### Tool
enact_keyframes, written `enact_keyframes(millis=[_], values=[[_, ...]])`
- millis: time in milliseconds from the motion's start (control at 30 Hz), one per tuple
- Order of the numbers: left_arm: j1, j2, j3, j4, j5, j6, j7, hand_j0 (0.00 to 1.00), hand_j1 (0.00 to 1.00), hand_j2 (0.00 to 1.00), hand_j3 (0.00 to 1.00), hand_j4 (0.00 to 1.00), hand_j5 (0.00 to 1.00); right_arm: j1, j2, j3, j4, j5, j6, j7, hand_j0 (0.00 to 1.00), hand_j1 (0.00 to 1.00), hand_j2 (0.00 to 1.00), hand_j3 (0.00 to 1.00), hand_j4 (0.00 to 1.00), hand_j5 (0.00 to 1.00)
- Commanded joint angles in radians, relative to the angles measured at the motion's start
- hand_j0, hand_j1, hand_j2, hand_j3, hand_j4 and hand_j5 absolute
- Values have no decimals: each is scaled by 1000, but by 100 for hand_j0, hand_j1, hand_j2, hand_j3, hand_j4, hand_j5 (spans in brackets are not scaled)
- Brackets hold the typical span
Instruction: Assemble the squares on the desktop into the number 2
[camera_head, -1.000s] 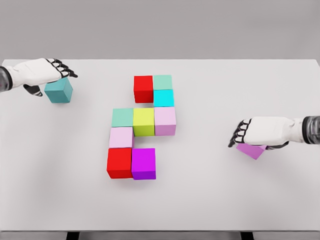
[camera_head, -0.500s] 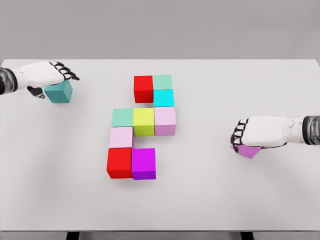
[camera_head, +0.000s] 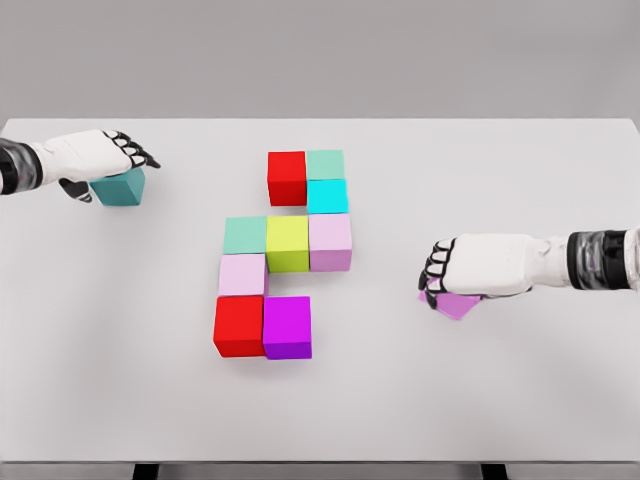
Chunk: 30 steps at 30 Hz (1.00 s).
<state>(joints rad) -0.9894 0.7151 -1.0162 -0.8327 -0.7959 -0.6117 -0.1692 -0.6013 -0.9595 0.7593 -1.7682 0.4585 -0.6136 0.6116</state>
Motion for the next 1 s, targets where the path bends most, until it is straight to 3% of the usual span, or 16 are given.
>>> enact_keyframes(millis=[0, 100, 233, 567, 633, 700, 767, 967], values=[[0, 0, 2, 4, -14, 1, 0, 88, 88, 88, 88, 88, 88, 0, 25, 3, -1, -7, 3, -1, 58, 58, 58, 58, 58, 58], [2, 0, 2, 6, -20, 1, 0, 73, 73, 73, 73, 73, 73, 0, 51, 3, -1, -7, 3, -1, 58, 58, 58, 58, 58, 58], [5, 0, 2, 6, -17, 1, 0, 60, 60, 60, 60, 60, 60, 0, 99, 20, -1, -7, 3, -1, 58, 58, 58, 58, 58, 58], [-6, -16, 4, 6, -17, 1, 0, 63, 63, 63, 63, 63, 63, -2, 127, 57, -4, -7, 3, -1, 59, 59, 59, 59, 59, 59], [-8, -23, 4, 6, -17, 1, 0, 63, 63, 63, 63, 63, 63, -3, 128, 57, -4, -7, 3, -1, 70, 70, 70, 70, 70, 70], [-11, -31, 4, 6, -17, 1, -12, 64, 64, 64, 64, 64, 64, -3, 128, 55, -4, -7, 3, -1, 93, 93, 93, 93, 93, 93], [-18, -45, 4, 6, -17, 1, -13, 64, 64, 64, 64, 64, 64, -3, 127, 54, -4, -7, 3, -1, 98, 98, 98, 98, 98, 98], [-46, -88, 5, 27, -17, 1, -19, 64, 64, 64, 64, 64, 64, -29, 111, 37, -2, -9, 3, -1, 99, 99, 99, 99, 99, 99]])
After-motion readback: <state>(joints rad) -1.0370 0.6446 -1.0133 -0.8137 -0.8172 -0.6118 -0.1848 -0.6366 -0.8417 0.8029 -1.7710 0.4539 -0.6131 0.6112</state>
